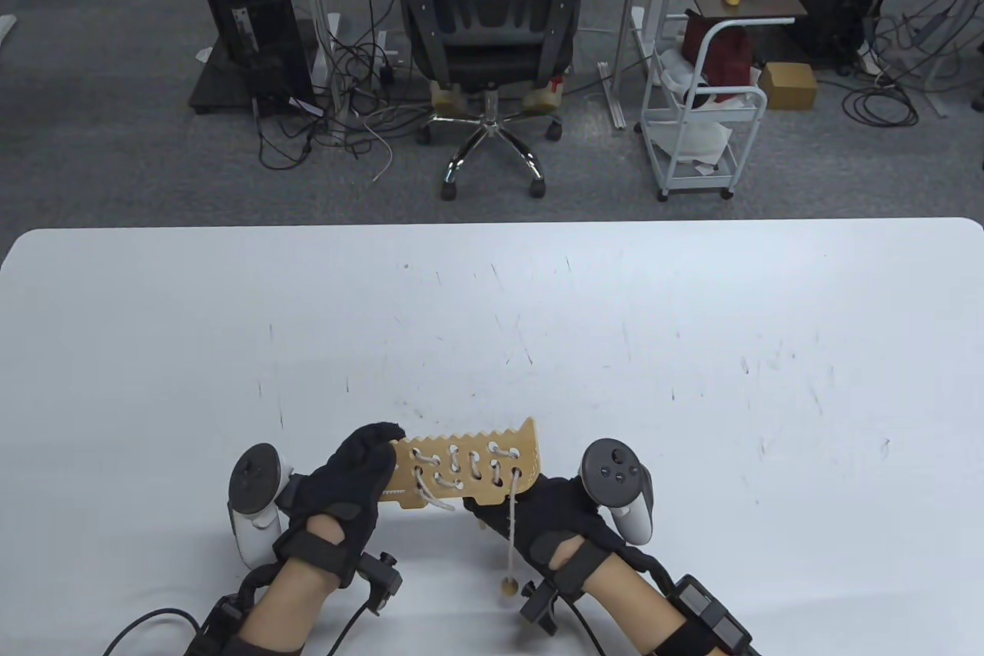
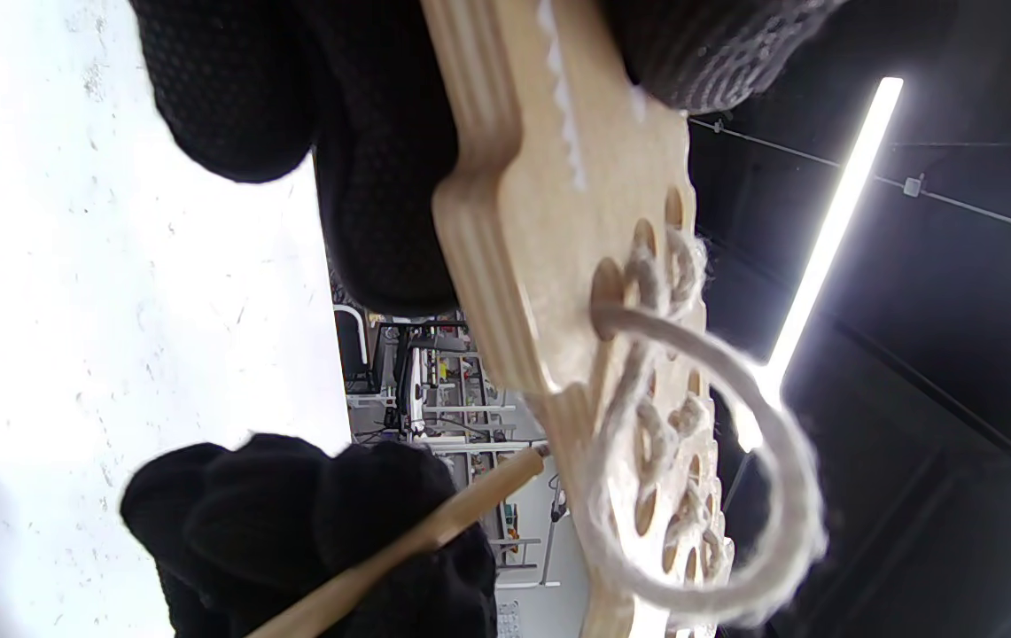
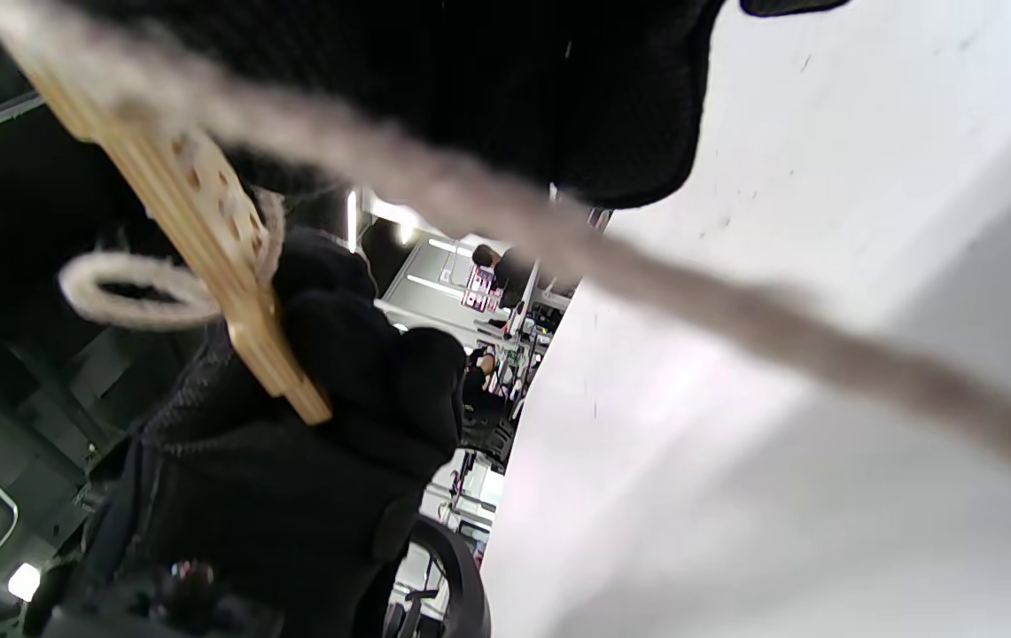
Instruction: Thread rope through all holes on crocodile lacing toy
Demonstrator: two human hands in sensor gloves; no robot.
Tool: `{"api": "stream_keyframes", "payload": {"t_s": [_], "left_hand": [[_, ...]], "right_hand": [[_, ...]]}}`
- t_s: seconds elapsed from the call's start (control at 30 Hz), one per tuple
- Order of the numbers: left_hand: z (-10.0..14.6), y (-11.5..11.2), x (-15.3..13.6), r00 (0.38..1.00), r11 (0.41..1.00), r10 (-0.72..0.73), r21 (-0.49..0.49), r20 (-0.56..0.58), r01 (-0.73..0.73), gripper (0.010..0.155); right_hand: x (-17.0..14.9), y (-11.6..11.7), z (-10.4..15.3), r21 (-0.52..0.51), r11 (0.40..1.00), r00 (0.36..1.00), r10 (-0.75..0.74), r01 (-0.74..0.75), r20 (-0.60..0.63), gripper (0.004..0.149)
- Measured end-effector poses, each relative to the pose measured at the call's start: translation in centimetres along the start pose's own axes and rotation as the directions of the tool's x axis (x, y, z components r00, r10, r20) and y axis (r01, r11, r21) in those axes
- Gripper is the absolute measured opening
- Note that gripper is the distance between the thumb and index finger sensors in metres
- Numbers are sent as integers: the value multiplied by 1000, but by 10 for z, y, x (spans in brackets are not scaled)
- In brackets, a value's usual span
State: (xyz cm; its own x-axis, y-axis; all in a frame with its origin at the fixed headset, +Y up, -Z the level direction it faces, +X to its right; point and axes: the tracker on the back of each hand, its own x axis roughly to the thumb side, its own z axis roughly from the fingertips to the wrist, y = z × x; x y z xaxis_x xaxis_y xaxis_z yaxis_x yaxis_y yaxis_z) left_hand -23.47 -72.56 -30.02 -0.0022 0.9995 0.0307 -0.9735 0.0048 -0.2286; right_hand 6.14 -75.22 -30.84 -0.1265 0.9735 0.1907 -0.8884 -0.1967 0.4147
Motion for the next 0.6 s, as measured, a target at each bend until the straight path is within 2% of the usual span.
{"api": "stream_keyframes", "payload": {"t_s": [0.6], "left_hand": [[0, 5, 1, 1000, 999, 6, 33, -12, -5, 52]], "right_hand": [[-9, -44, 3, -198, 971, 990, -137, 130, -22, 40]]}}
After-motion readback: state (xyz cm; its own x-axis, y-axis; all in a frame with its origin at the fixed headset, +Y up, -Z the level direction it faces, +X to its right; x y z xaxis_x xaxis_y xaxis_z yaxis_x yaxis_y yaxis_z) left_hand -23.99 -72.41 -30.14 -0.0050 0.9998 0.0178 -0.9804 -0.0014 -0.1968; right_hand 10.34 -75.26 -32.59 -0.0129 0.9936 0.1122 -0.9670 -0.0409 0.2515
